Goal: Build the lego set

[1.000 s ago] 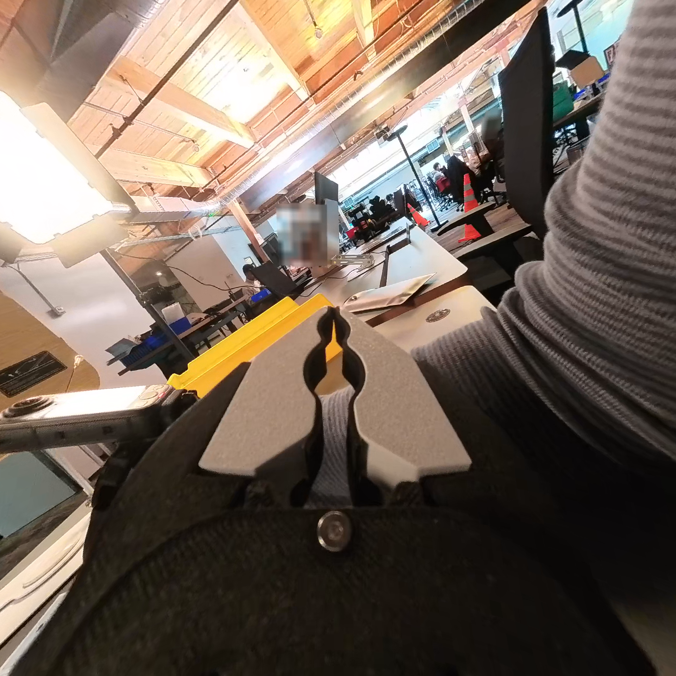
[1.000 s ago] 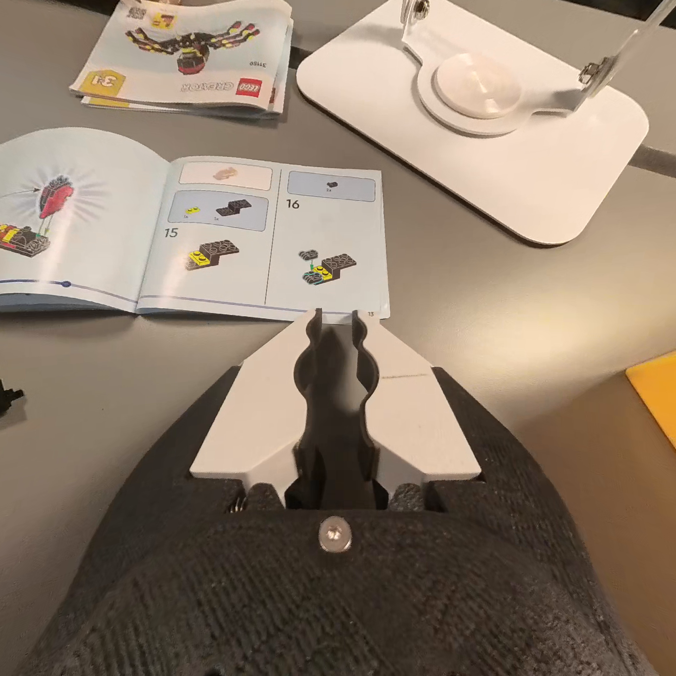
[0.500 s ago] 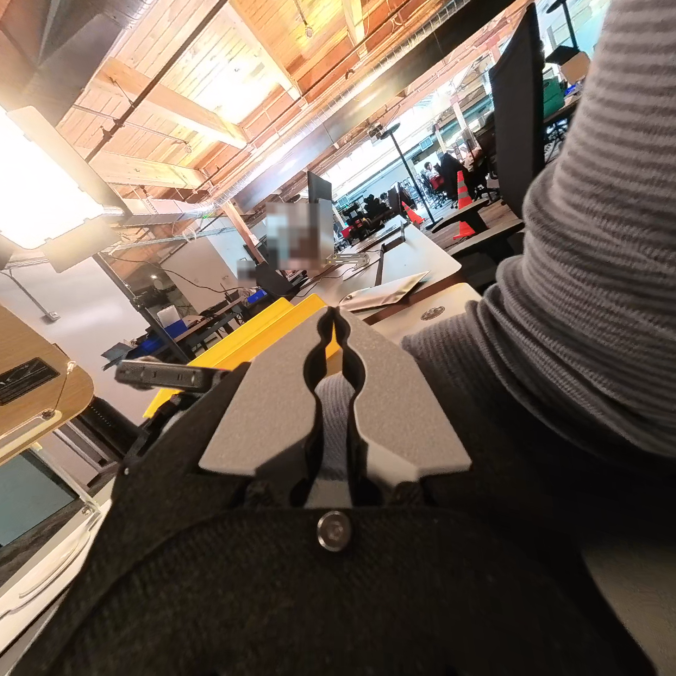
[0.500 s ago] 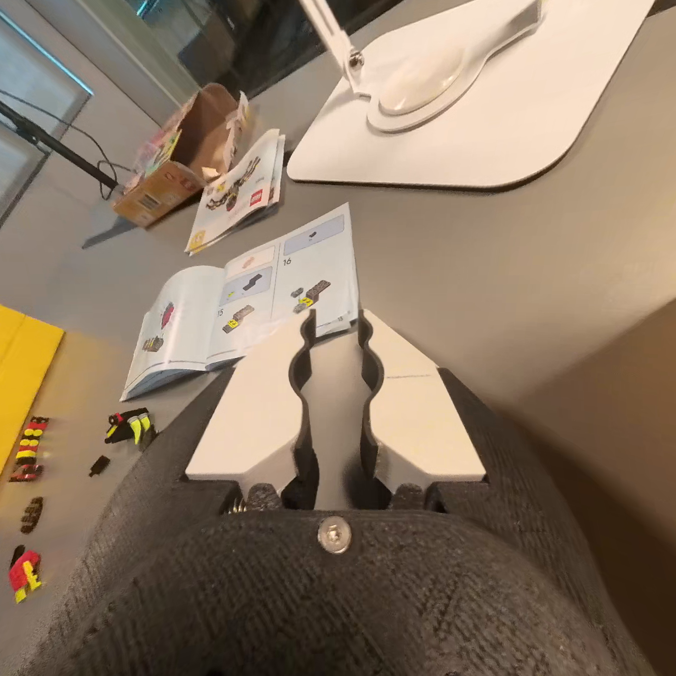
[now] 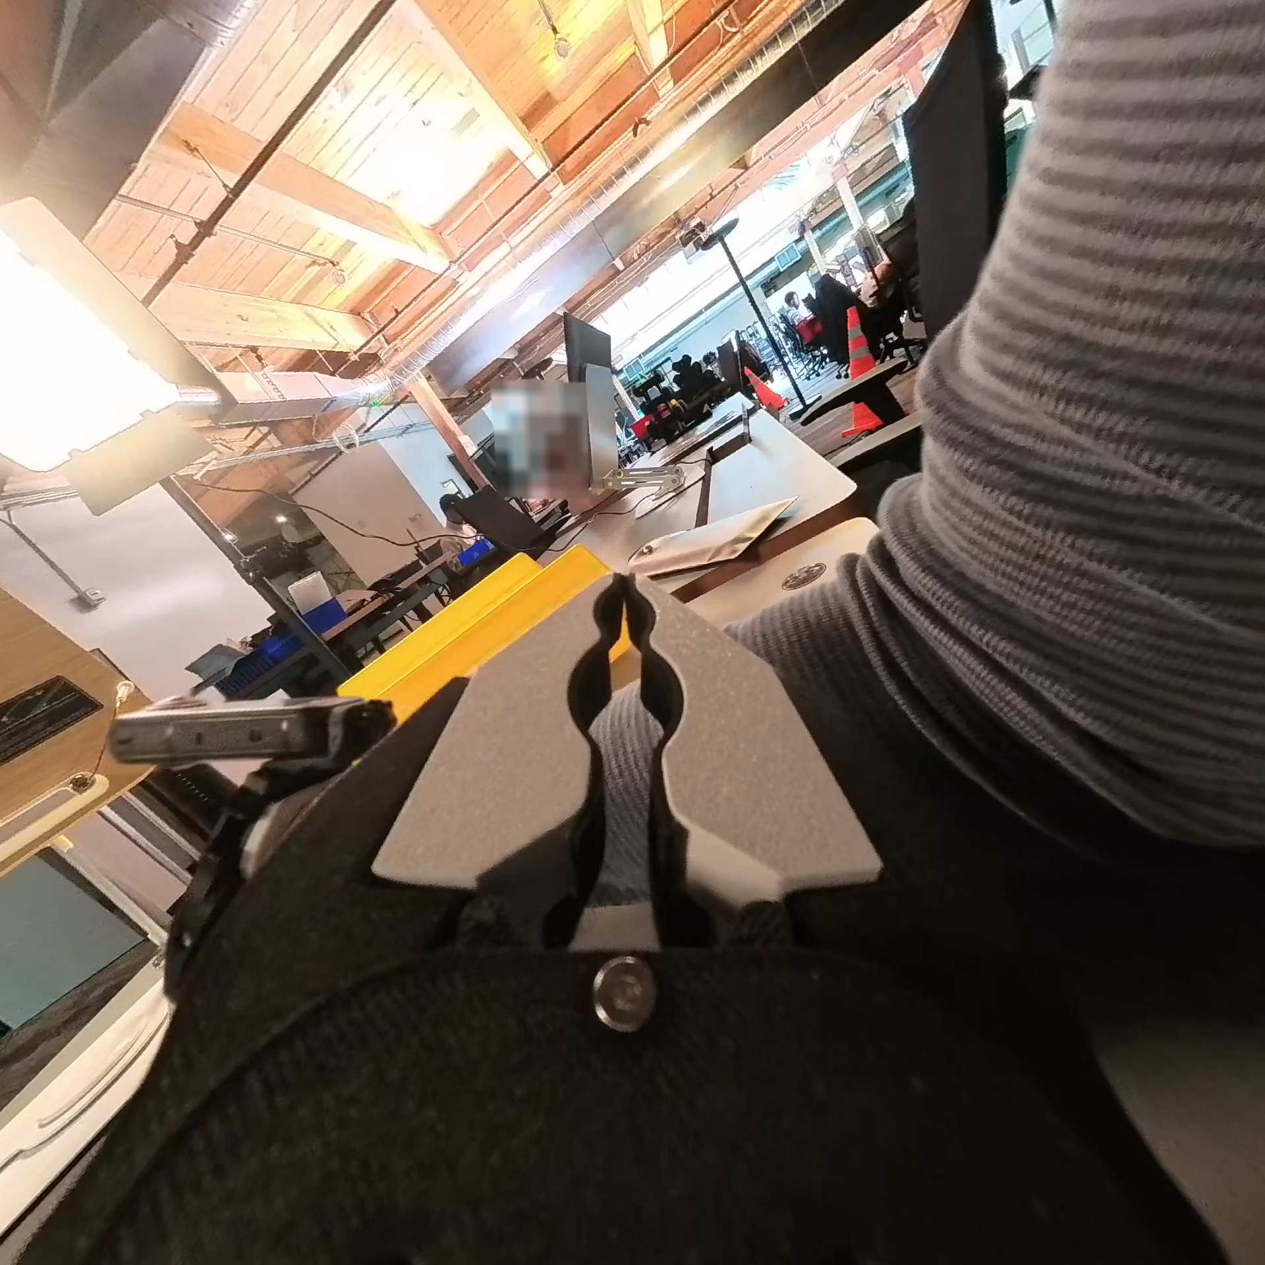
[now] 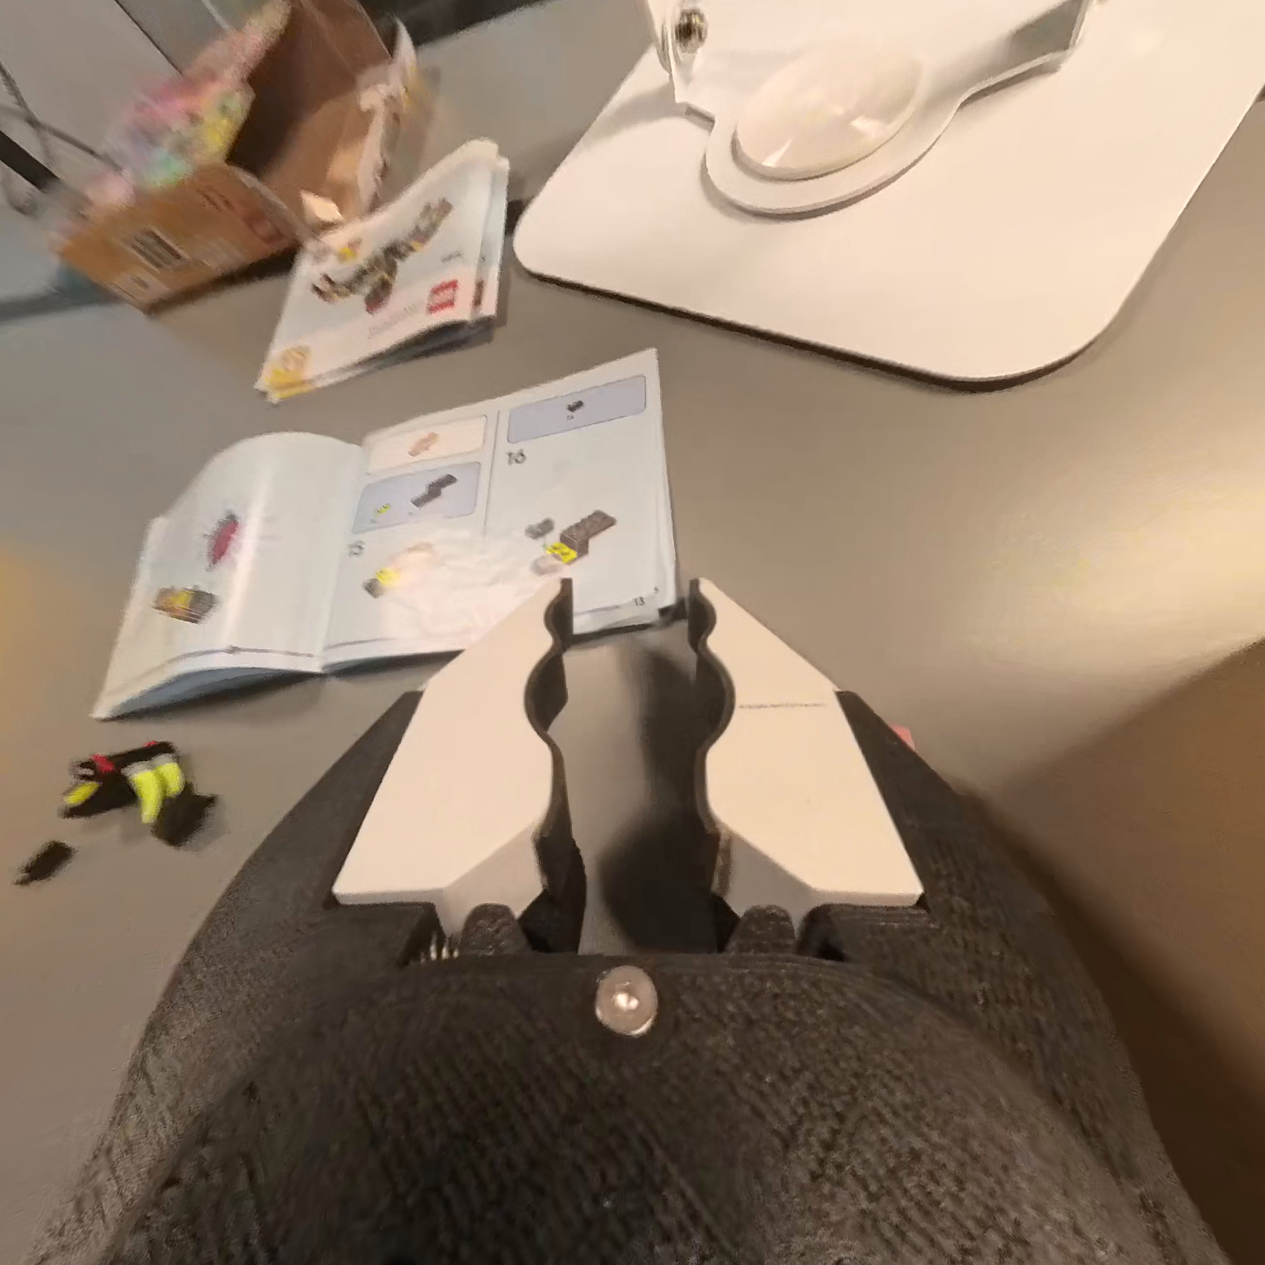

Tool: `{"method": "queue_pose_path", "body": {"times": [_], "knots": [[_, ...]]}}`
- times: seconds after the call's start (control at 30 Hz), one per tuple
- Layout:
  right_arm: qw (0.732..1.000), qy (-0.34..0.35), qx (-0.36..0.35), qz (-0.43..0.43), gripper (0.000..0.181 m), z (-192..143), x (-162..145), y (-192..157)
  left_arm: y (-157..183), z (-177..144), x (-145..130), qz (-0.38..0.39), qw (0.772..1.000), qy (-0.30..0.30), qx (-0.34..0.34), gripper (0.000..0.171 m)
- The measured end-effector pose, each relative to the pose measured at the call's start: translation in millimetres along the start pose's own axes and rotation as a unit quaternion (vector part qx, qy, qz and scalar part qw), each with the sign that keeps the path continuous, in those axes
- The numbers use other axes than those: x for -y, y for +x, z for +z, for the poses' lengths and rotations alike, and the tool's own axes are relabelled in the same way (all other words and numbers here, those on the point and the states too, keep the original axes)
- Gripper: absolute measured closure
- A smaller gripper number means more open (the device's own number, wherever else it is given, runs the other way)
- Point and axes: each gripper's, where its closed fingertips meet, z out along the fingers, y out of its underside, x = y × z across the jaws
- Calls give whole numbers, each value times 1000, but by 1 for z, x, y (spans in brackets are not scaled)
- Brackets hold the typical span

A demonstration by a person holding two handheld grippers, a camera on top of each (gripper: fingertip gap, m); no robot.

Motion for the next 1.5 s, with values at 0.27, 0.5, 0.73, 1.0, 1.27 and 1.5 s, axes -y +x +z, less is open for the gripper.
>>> {"method": "queue_pose_path", "body": {"times": [0.27, 0.5, 0.73, 1.0, 1.27, 1.5], "knots": [[999, -29, 7, -25, 153, 1, -7, -9, 2, 0, 1, 1, 1000, 1, -1, 171], [998, -5, 51, 41, 152, -6, 2, -13, 4, 1, 1, 2, 1000, 0, -3, 171], [995, -22, 74, 67, 149, -5, -2, -18, 6, 1, 1, 5, 1000, 0, -5, 171], [994, -27, 81, 74, 149, -2, -5, -21, 8, 2, 2, 7, 1000, 0, -7, 171], [992, -40, 103, 56, 150, 4, -8, -41, 10, 3, 2, 8, 1000, 0, -7, 171], [981, -29, 193, -18, 149, 17, -12, -111, 9, 3, 2, 7, 1000, 1, -5, 171]]}}
